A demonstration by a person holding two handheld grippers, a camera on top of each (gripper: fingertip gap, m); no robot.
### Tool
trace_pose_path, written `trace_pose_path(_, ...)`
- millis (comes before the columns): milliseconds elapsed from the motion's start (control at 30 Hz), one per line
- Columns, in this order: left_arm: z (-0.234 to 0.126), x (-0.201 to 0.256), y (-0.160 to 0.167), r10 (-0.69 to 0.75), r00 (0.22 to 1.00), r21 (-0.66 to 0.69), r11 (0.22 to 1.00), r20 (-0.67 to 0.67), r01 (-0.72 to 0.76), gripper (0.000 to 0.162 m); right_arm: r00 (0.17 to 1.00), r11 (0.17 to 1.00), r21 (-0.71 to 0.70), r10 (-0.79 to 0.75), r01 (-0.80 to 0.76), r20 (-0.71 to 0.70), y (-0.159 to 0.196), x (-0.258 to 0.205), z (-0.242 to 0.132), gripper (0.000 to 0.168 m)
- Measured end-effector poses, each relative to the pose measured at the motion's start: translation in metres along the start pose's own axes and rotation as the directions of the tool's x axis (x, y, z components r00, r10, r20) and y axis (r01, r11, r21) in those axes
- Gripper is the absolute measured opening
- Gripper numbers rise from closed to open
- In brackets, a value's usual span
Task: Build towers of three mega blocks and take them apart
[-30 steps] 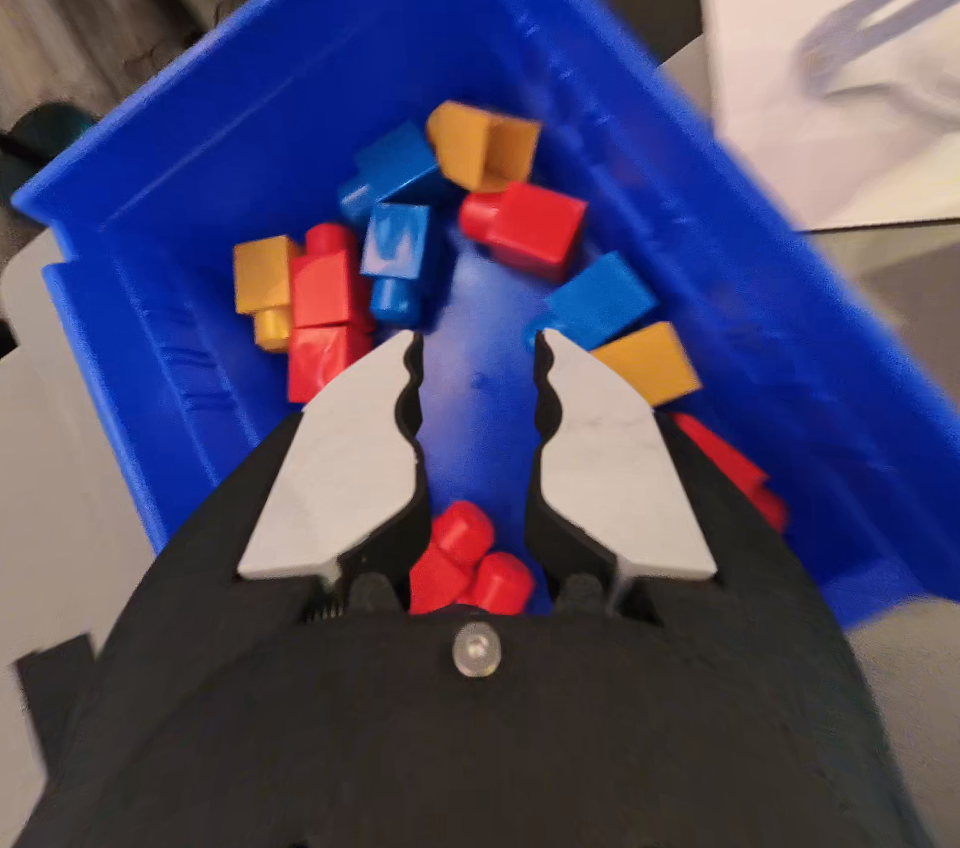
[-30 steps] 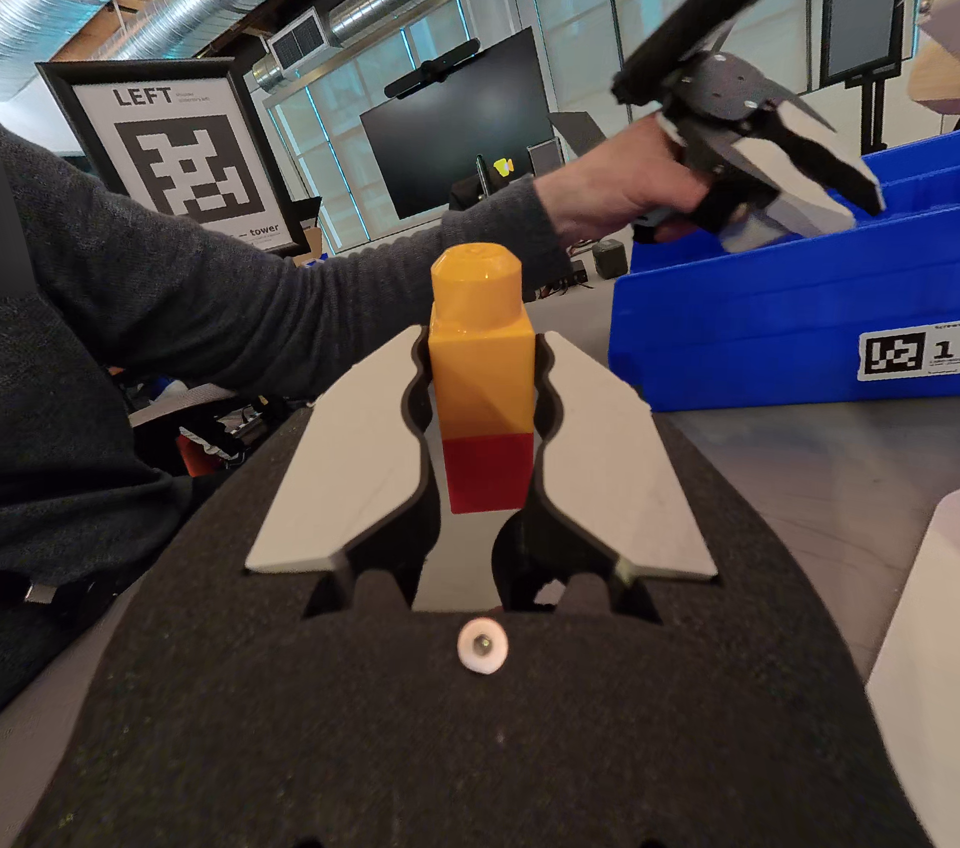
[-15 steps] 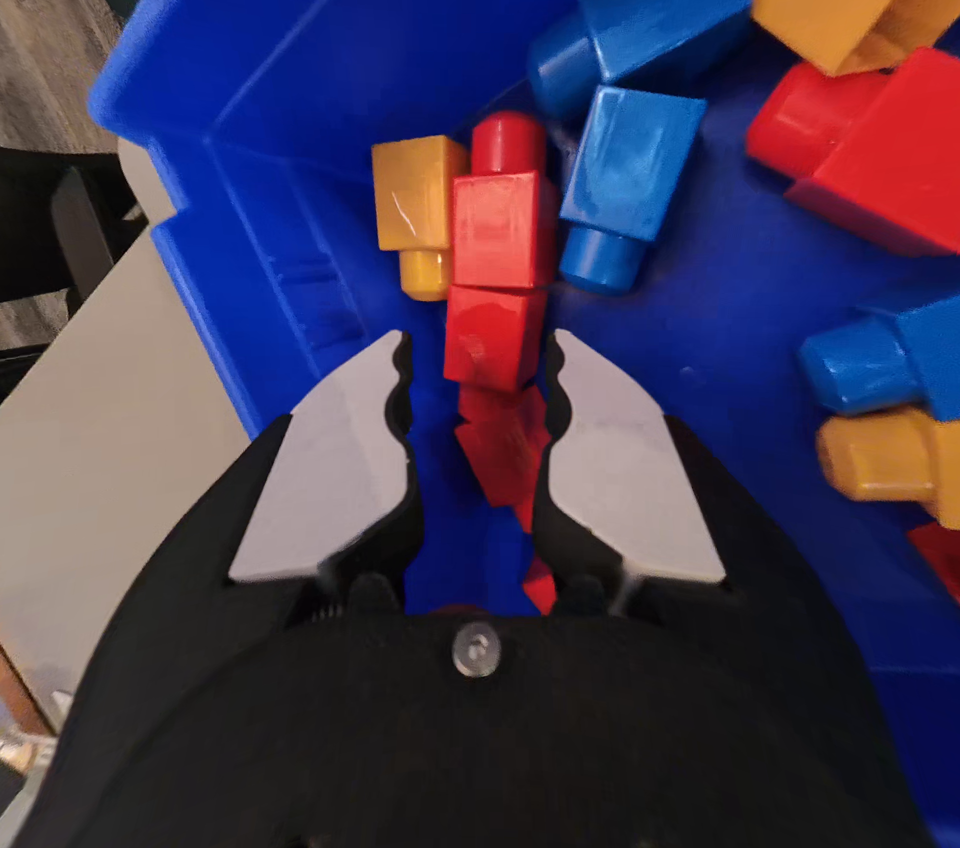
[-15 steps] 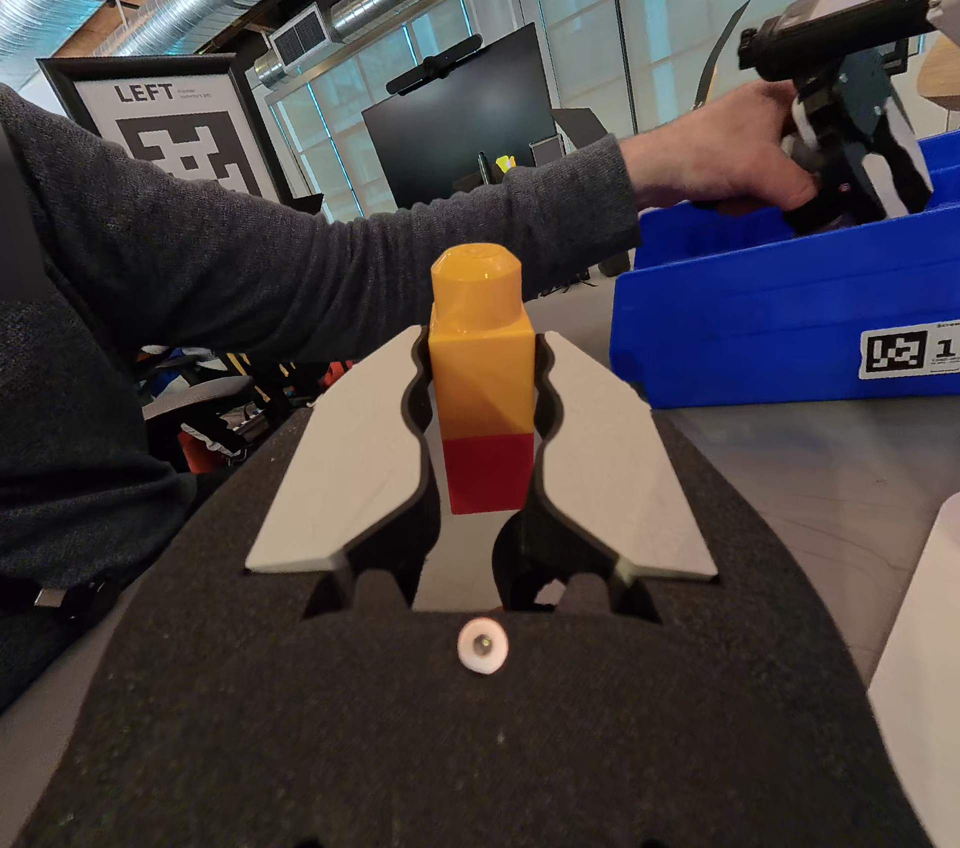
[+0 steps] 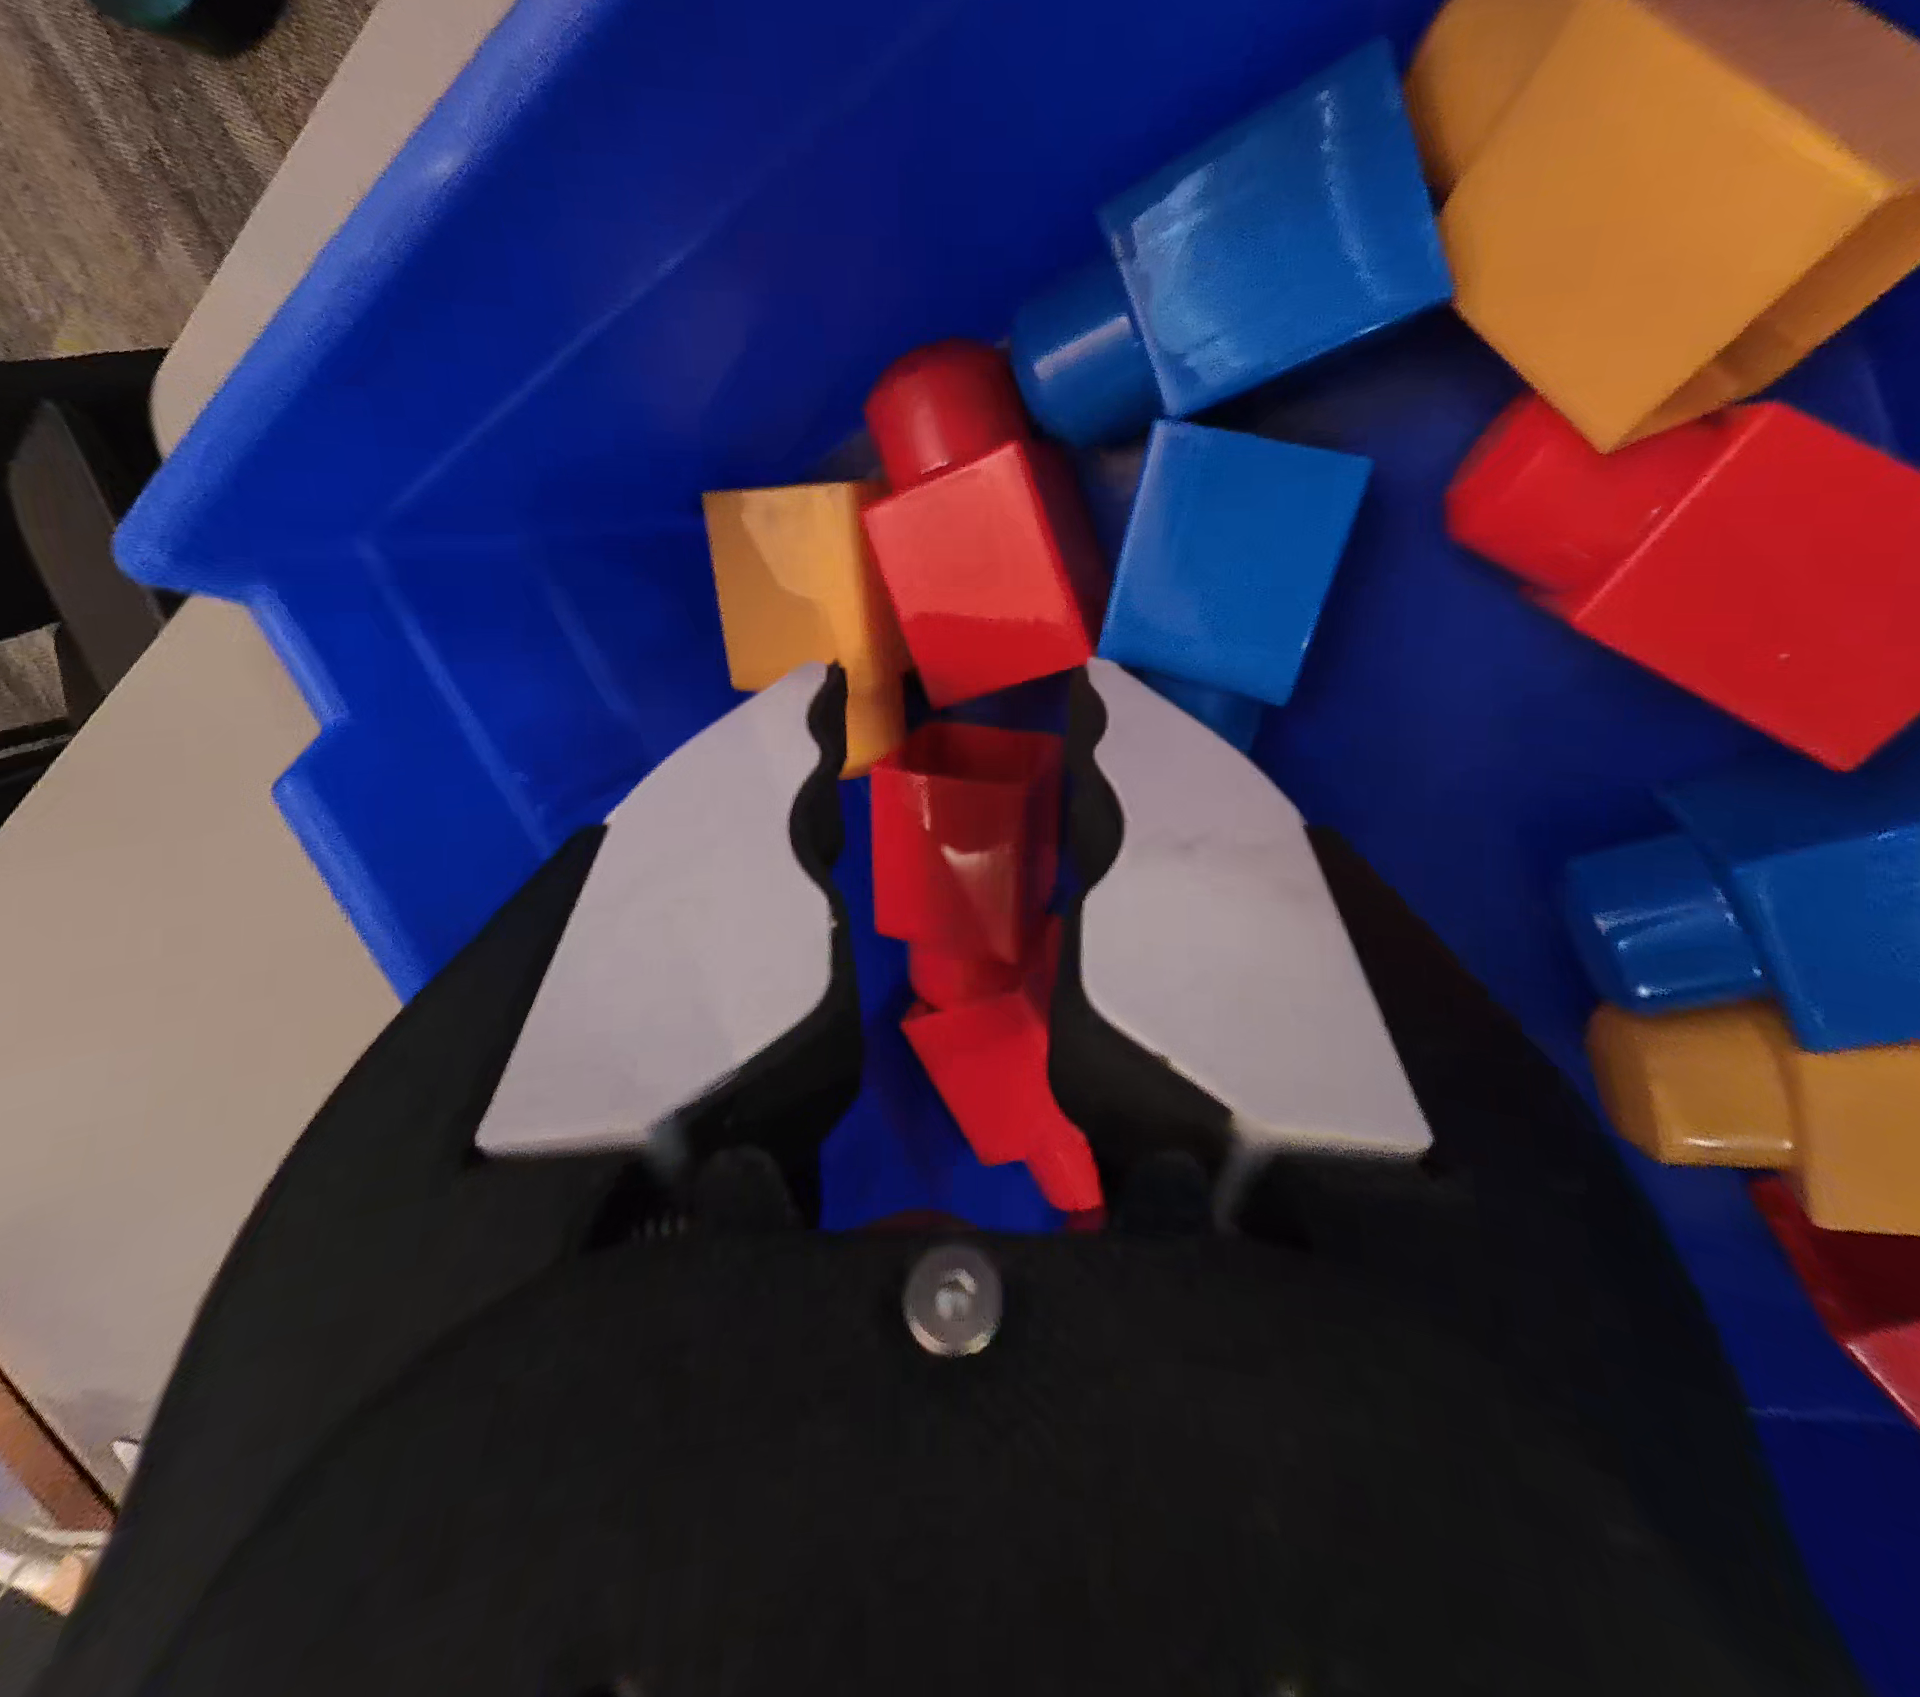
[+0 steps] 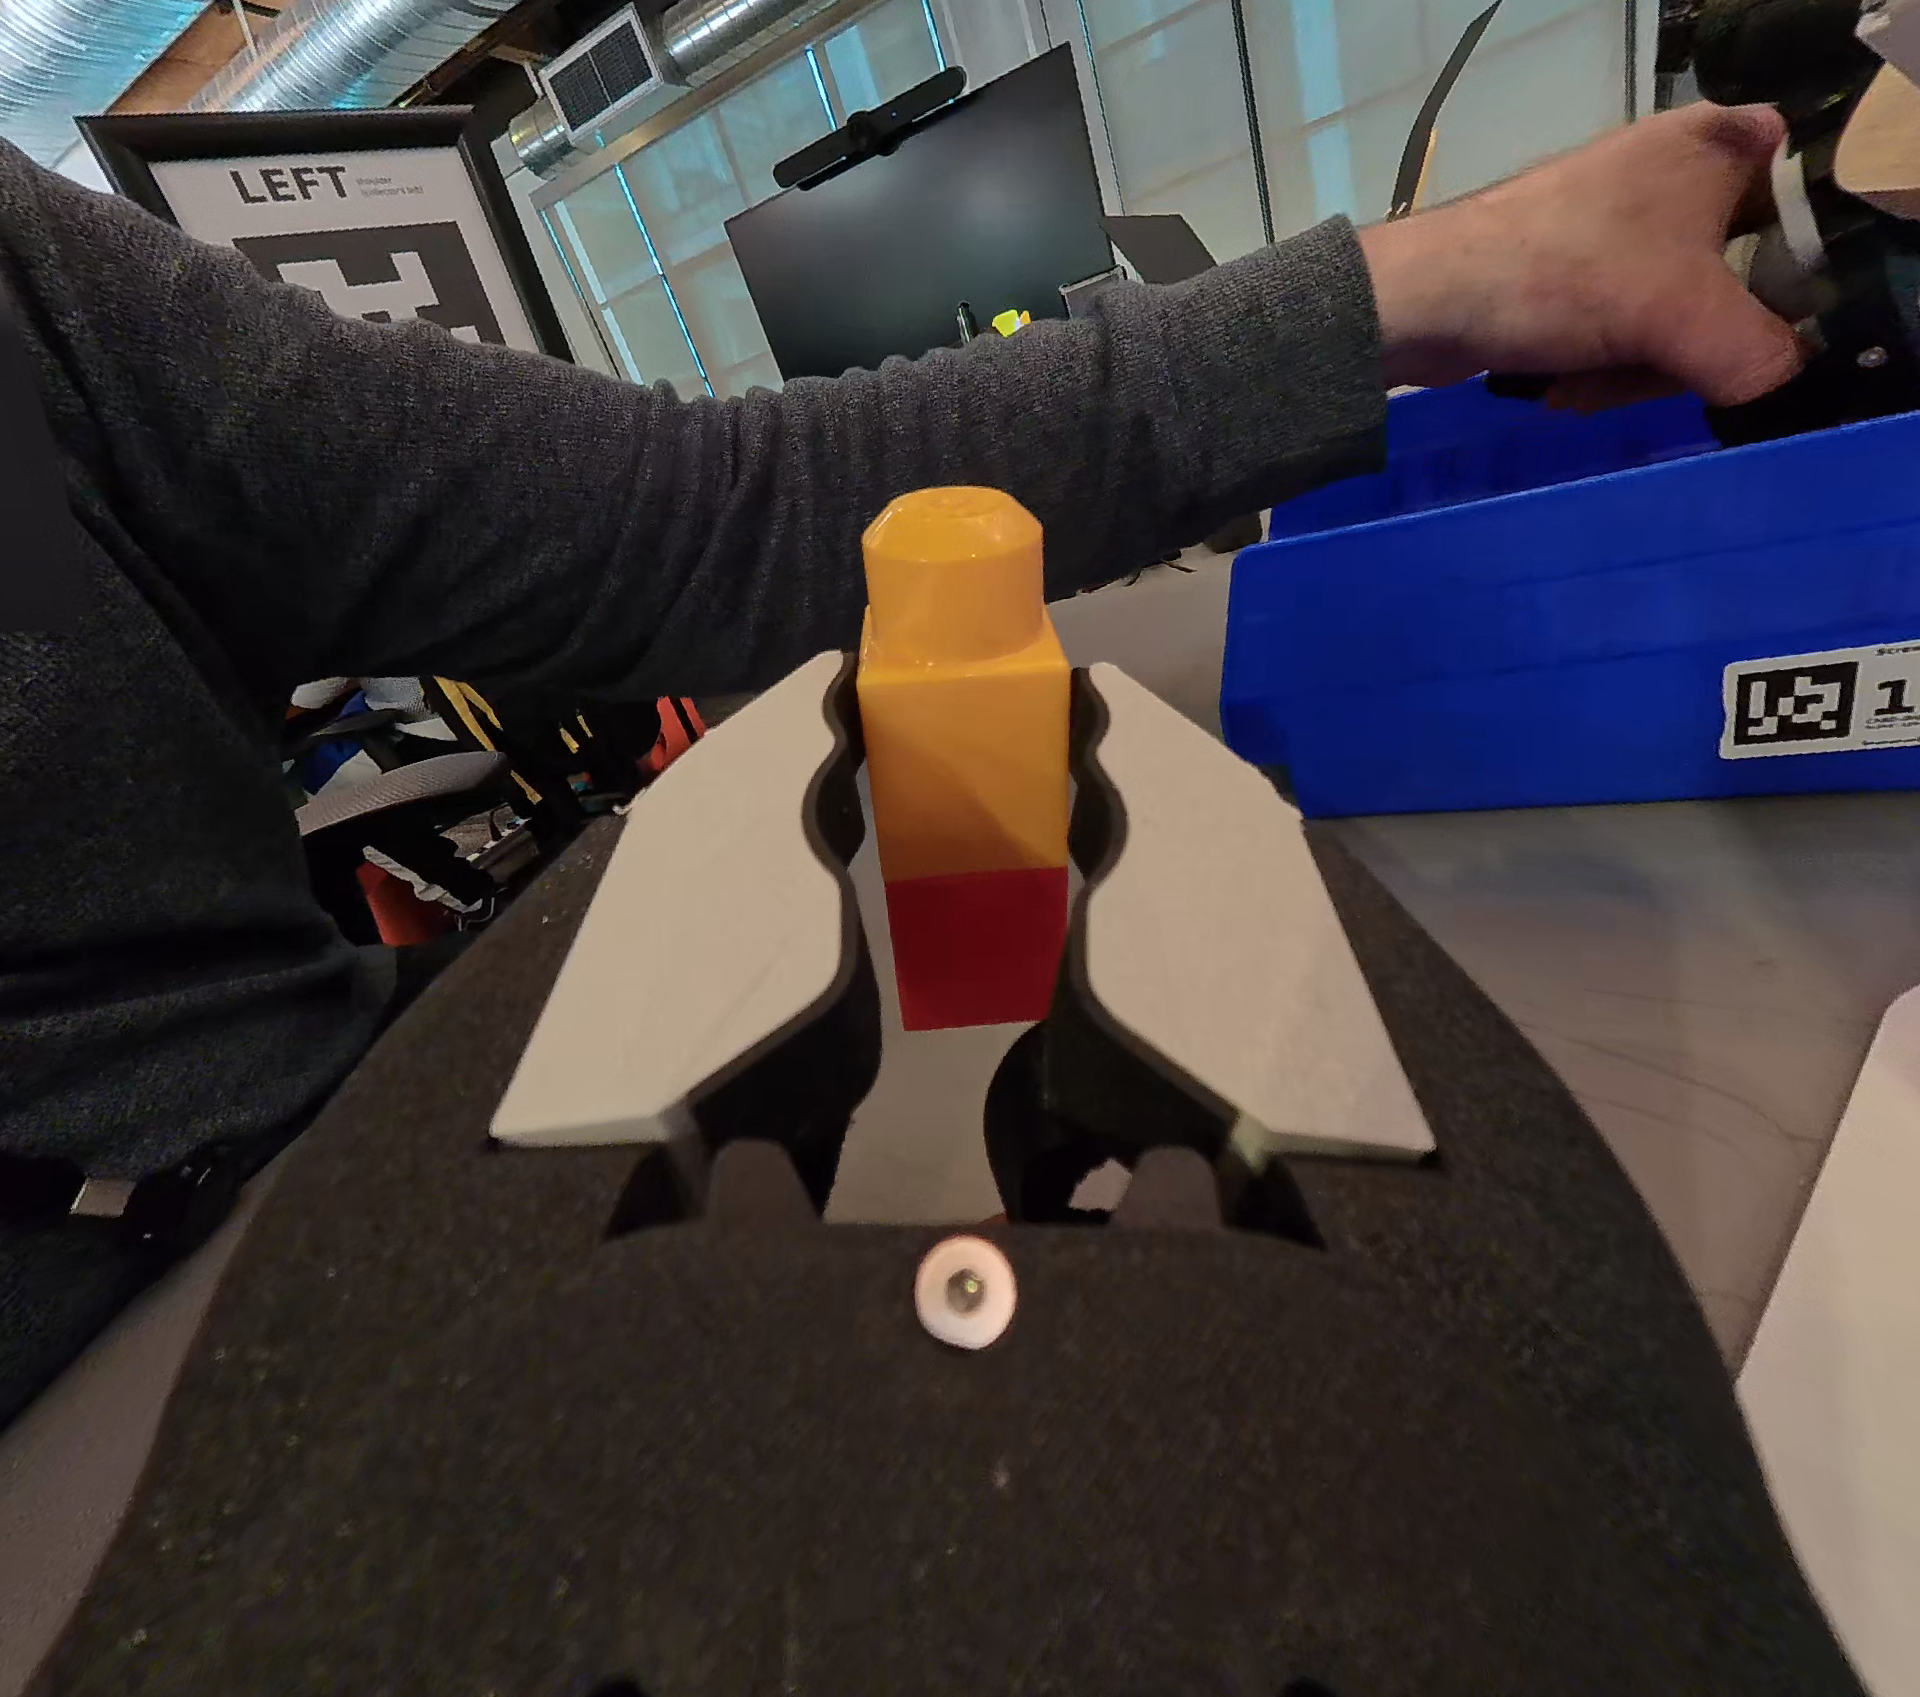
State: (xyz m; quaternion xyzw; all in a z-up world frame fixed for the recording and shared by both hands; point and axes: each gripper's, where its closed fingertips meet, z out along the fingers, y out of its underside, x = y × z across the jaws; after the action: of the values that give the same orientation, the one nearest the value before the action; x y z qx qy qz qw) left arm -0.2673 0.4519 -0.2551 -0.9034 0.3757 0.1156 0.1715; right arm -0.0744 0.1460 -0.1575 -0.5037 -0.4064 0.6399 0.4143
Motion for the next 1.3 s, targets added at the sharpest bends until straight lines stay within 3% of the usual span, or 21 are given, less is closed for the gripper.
trace_pose_path(100,0.003,0.000,-0.001,0.009,1.000,-0.023,1.000,-0.009,-0.010,0.043,1.000,1.000,0.001,0.001,-0.001,0.001,0.000,0.000,0.000,0.036)
trace_pose_path(200,0.001,0.012,-0.011,-0.040,0.991,0.021,0.999,-0.128,0.043,0.043,1.000,1.000,0.002,0.001,-0.001,0.001,0.000,0.000,0.000,0.036)
trace_pose_path(367,0.001,0.014,-0.022,-0.139,0.968,0.035,0.988,-0.211,0.149,0.041,1.000,1.000,0.002,0.003,-0.003,0.002,0.000,0.000,0.000,0.036)
trace_pose_path(600,0.006,0.009,-0.025,-0.253,0.946,-0.023,0.967,-0.202,0.253,0.044,1.000,1.000,0.001,0.002,-0.002,0.000,0.000,0.000,0.000,0.036)
trace_pose_path(800,0.010,0.016,-0.017,-0.191,0.967,-0.095,0.980,-0.170,0.176,0.042,1.000,1.000,0.001,0.001,-0.001,0.001,0.000,0.000,0.000,0.036)
trace_pose_path(900,0.007,0.023,-0.016,-0.198,0.952,-0.103,0.979,-0.233,0.179,0.041,1.000,1.000,-0.001,0.000,0.000,0.001,0.000,0.000,0.000,0.036)
trace_pose_path(1133,0.014,0.014,-0.021,-0.180,0.970,-0.088,0.982,-0.160,0.168,0.039,1.000,1.000,-0.004,-0.002,0.002,0.000,0.001,0.000,0.000,0.036)
trace_pose_path(1267,0.010,0.016,-0.023,-0.199,0.962,-0.020,0.980,-0.189,0.199,0.039,1.000,1.000,-0.004,-0.001,0.001,-0.001,0.001,0.000,0.000,0.036)
trace_pose_path(1300,0.007,0.016,-0.023,-0.216,0.956,0.007,0.975,-0.200,0.222,0.032,1.000,1.000,-0.004,-0.001,0.001,0.000,0.001,0.000,0.000,0.036)
